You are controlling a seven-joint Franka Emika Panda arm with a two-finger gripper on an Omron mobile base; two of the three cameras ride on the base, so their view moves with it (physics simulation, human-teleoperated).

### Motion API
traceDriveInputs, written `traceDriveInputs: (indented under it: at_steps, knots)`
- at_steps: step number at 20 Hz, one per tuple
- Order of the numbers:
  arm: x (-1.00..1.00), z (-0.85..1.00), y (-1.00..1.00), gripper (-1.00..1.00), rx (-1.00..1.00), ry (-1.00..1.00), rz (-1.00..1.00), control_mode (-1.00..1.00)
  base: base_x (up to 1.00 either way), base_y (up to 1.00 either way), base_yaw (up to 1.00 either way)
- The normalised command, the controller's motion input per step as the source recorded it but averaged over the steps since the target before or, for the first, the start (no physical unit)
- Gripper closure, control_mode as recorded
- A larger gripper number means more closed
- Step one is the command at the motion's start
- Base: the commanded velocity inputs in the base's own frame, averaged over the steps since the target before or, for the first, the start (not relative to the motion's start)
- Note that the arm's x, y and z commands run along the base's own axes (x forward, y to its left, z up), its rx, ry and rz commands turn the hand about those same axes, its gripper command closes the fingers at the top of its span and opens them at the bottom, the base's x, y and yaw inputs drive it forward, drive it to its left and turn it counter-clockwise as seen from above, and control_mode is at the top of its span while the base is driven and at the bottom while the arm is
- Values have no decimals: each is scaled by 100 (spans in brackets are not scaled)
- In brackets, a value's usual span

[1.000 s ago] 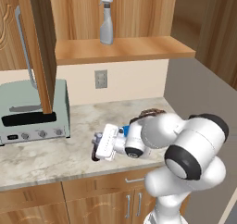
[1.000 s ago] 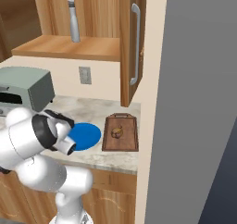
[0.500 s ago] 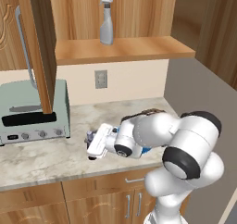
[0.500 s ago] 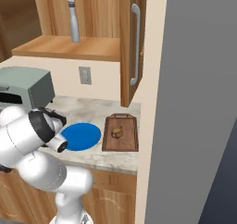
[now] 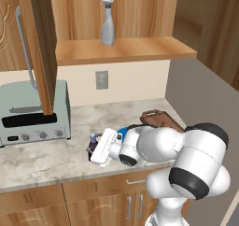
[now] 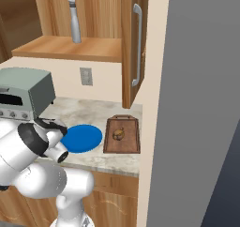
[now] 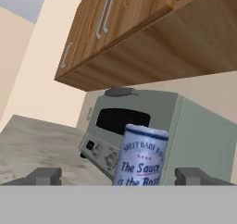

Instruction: Pick the chicken drumstick from the plate and place it on the cutting board. Then pick the condiment bottle from the cabinet and place it next to the cutting board.

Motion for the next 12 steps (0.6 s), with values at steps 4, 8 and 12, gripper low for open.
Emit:
traceDriveInputs:
  at_steps: [4,8,12]
  knots:
    - [-40,13,-21,-100,3,-9,-2,-100,0,0,0]
    - [-24,38,0,-100,4,-10,-4,-100,0,0,0]
    - [-16,60,0,-100,1,-8,-7,-100,0,0,0]
